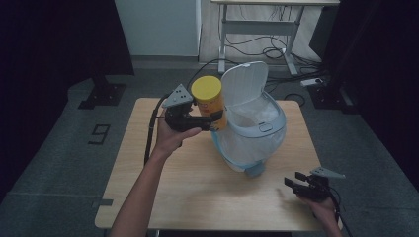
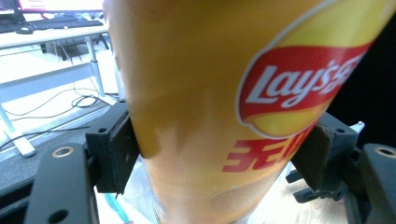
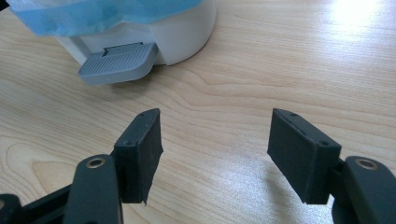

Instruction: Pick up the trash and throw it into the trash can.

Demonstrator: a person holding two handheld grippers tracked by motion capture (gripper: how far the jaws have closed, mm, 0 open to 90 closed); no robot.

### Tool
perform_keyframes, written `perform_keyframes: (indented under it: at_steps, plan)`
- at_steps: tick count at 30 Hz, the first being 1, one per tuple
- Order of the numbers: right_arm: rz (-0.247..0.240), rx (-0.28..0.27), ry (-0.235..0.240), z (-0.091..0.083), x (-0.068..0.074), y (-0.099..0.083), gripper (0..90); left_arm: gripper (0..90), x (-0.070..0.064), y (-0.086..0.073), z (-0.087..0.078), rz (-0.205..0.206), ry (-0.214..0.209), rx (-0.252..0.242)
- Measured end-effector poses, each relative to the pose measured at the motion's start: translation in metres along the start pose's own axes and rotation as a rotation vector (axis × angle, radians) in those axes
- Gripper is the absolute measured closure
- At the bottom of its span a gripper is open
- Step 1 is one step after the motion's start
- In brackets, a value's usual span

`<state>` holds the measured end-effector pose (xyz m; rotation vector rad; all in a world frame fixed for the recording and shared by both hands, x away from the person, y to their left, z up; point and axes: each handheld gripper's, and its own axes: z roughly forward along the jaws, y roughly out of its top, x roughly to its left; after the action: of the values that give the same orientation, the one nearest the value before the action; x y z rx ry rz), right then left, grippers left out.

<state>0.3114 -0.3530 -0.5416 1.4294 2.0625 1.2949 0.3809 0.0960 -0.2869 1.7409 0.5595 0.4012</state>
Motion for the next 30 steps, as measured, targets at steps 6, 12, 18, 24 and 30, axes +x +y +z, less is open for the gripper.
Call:
perform_keyframes:
  at_steps: [6, 12, 18, 24, 30]
  plan:
    - [-0.005, -0.002, -0.003, -0.001, 0.001, 0.0, 34.5, 24.6, 0.0, 0.005, 0.005, -0.002, -0.012, -0.005]
    - [-0.008, -0.002, -0.002, 0.0, 0.001, 0.0, 34.5, 24.7, 0.001, 0.008, 0.008, -0.004, -0.019, -0.008]
    - [-0.011, 0.003, -0.002, 0.0, 0.001, 0.0, 34.5, 24.6, 0.003, 0.01, 0.013, -0.009, -0.025, -0.005]
    - [-0.011, 0.008, 0.0, 0.001, 0.001, 0.0, 34.5, 24.6, 0.003, 0.014, 0.018, -0.007, -0.026, 0.002]
    - [-0.015, 0.006, 0.0, 0.0, 0.001, 0.0, 34.5, 24.7, 0.002, 0.019, 0.026, -0.016, -0.047, -0.006]
